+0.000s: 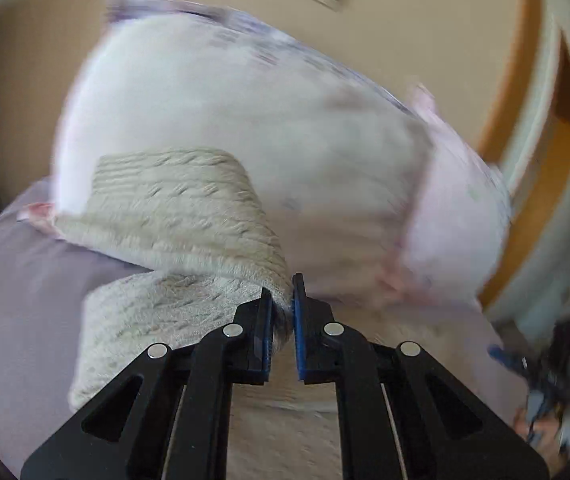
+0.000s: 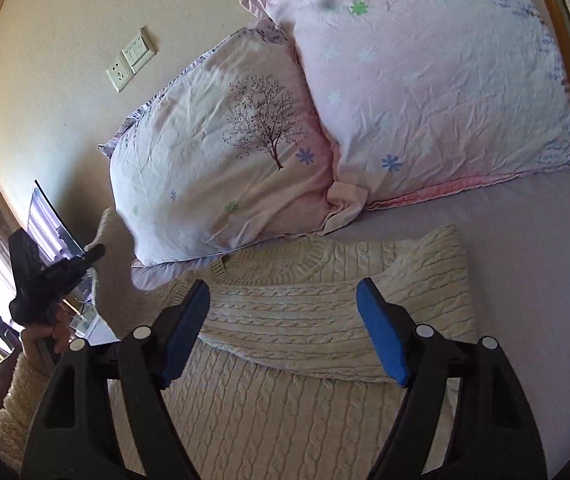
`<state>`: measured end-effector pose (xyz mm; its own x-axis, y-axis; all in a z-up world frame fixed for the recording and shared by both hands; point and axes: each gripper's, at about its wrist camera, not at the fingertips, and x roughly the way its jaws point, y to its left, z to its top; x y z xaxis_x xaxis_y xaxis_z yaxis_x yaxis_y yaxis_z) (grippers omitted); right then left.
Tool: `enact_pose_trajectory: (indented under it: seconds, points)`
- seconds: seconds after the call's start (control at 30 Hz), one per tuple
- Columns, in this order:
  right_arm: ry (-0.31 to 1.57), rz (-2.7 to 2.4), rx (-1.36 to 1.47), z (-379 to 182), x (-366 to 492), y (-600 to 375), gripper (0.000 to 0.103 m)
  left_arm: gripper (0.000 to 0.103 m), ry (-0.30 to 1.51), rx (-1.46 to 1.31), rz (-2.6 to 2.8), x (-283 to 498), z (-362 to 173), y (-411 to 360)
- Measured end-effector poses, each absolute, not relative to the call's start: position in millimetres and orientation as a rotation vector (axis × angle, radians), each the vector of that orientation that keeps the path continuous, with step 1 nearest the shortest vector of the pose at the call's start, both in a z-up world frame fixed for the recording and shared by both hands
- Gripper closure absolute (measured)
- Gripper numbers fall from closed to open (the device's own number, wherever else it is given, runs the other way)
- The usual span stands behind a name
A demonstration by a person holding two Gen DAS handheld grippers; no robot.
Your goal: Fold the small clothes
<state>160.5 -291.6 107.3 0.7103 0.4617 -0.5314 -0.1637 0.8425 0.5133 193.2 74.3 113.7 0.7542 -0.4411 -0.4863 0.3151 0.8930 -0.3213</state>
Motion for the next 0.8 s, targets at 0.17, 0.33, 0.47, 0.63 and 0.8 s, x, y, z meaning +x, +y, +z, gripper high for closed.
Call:
enact_pose_trajectory:
  seconds: [0.17, 0.33, 0.47, 0.63, 0.8]
  points:
    - [0.827, 0.318, 0.539, 75, 182, -299, 0.031, 0.093, 0.82, 0.017, -0.621, 176, 53, -44]
    - [0.901, 0.261, 0.626, 54, 193, -325, 0.048, 0.034, 0.729, -0.038, -0.474, 145, 66, 29]
    - [0.925, 0.207, 0.62, 47, 209, -326, 0.055, 0.03, 0.737, -0.066, -0.323, 116, 68, 87]
    - [0.969, 0.11, 0.54, 31, 234, -317, 0.064, 0.029, 0.841, -0.212, -0.269, 83, 39, 139]
    - [0.887, 0.087, 0.553, 44, 217, -323, 0.097, 0.029, 0.881, -0.312, -0.322, 63, 17, 148]
